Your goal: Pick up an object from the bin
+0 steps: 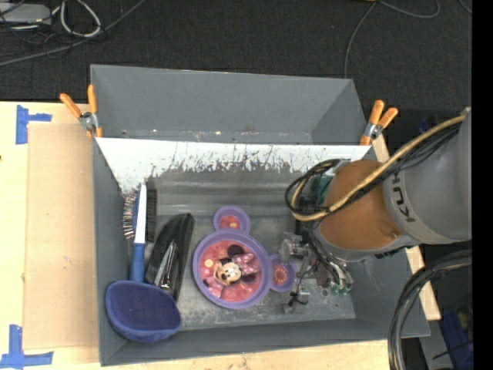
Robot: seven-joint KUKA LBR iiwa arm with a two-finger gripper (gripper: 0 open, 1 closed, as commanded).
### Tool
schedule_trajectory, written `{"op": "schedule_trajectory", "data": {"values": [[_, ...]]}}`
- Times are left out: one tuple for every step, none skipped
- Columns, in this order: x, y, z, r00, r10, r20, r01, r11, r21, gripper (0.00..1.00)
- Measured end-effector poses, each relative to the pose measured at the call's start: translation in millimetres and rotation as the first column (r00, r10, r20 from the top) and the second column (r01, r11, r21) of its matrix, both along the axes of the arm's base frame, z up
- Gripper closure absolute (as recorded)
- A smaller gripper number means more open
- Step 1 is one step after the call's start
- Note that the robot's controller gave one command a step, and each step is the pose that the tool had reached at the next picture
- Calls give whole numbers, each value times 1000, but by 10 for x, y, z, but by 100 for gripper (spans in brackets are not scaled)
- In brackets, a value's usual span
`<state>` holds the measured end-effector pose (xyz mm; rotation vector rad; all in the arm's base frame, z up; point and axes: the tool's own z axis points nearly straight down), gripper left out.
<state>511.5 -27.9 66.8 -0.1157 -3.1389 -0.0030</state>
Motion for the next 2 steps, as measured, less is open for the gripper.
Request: {"op": "schedule_trajectory", "data": {"values": [[-54,168,25,991,133,-2,-133,991,0,100],[-54,169,25,991,134,-2,-134,991,0,100]]}}
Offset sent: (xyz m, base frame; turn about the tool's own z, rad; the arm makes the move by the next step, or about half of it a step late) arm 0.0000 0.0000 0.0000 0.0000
